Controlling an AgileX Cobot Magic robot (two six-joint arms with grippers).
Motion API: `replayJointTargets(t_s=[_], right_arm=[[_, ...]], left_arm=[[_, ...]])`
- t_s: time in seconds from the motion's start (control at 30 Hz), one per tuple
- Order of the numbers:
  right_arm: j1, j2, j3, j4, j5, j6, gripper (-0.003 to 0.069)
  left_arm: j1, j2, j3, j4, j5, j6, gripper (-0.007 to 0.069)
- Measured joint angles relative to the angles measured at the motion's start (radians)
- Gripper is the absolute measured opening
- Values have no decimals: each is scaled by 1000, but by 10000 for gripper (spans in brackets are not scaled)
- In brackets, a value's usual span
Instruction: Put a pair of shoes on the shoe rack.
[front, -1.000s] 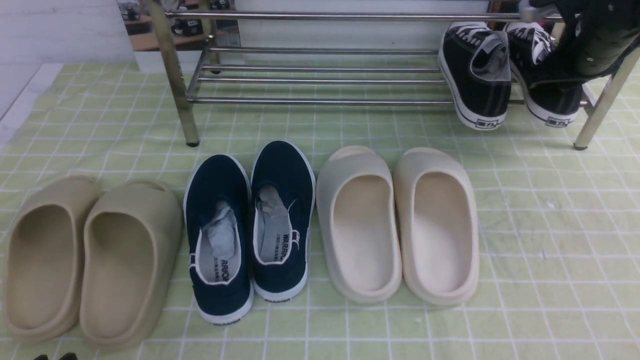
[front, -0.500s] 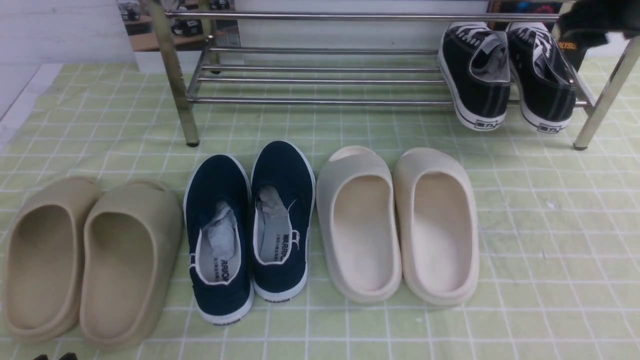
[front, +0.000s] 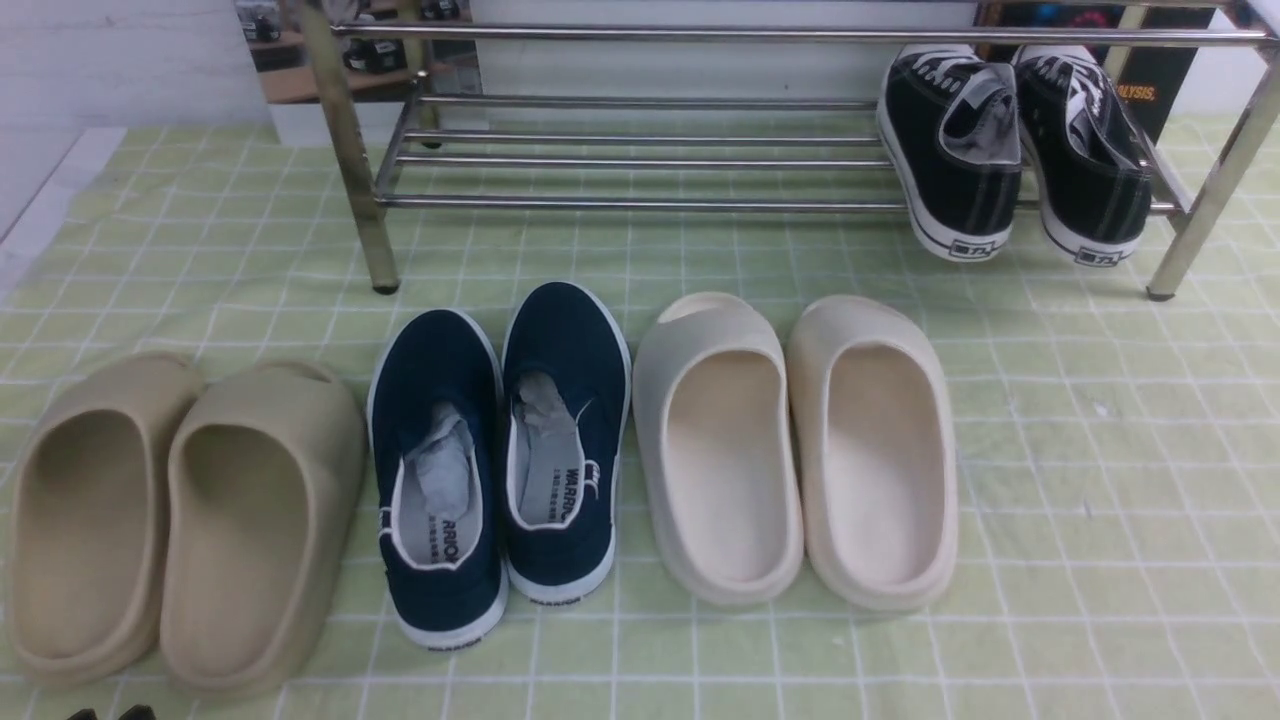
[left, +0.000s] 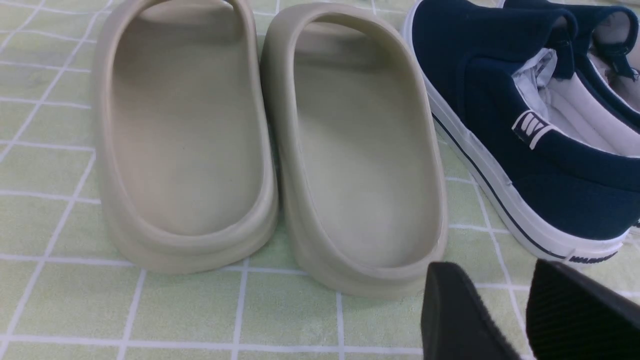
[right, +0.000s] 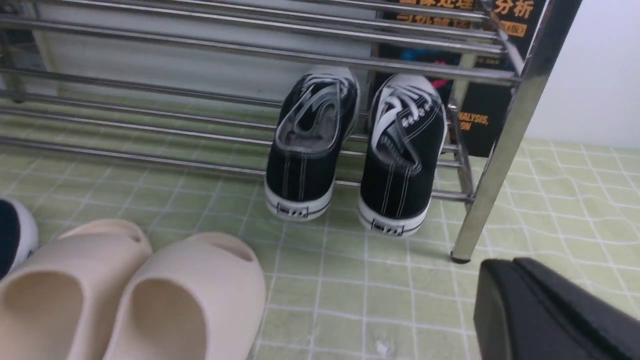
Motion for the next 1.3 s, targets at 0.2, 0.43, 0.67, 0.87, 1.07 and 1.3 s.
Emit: replayJointTargets(t_s=[0.2, 0.43, 0.67, 0.87, 1.07, 1.3], right_arm=[[0, -217, 362, 2, -266, 15, -2], [0, -387, 544, 2, -391, 72, 1], [0, -397, 603, -2, -374, 85, 5], [-45, -475, 603, 18, -268, 67, 8], [-135, -677, 603, 174, -144, 55, 11], [-179, -697, 603, 204, 29, -32, 11]], left_arm=[[0, 0, 0, 0, 0, 0, 239], [0, 0, 0, 0, 0, 0, 239], [0, 0, 0, 0, 0, 0, 239], [0, 0, 0, 0, 0, 0, 239], [4, 0, 0, 0, 0, 0, 239], [6, -1, 0, 0, 0, 0, 239]])
